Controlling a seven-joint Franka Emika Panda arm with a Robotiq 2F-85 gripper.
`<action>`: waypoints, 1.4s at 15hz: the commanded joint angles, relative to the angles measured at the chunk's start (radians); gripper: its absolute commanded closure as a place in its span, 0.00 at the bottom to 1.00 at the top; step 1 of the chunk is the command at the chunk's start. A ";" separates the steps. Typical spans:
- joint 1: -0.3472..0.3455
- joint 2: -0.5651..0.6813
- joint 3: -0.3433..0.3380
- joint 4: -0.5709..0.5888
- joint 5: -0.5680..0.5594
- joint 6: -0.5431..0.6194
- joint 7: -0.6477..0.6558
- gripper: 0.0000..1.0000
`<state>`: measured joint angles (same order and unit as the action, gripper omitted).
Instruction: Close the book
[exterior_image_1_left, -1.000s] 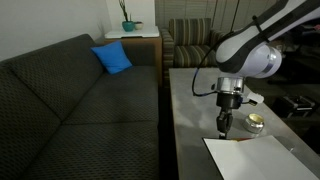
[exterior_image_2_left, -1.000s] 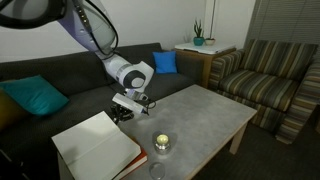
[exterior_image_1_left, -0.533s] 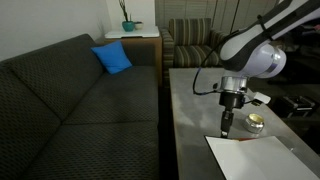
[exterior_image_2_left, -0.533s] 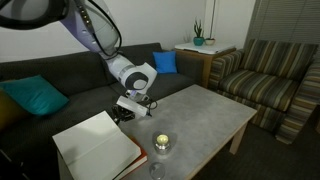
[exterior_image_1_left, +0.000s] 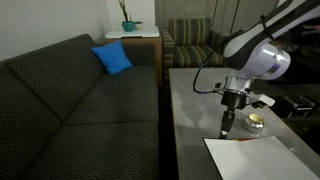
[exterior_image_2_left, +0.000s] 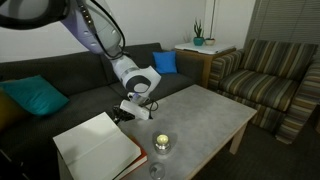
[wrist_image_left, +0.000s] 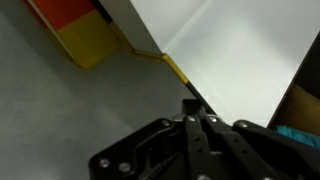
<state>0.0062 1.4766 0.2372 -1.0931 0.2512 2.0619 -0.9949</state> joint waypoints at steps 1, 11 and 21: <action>0.002 0.000 -0.024 -0.007 0.067 -0.018 -0.077 1.00; 0.021 -0.001 -0.046 0.022 -0.031 -0.195 -0.048 1.00; 0.037 -0.003 -0.066 0.140 -0.167 -0.474 0.032 1.00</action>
<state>0.0283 1.4732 0.1884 -0.9909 0.1159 1.6641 -0.9872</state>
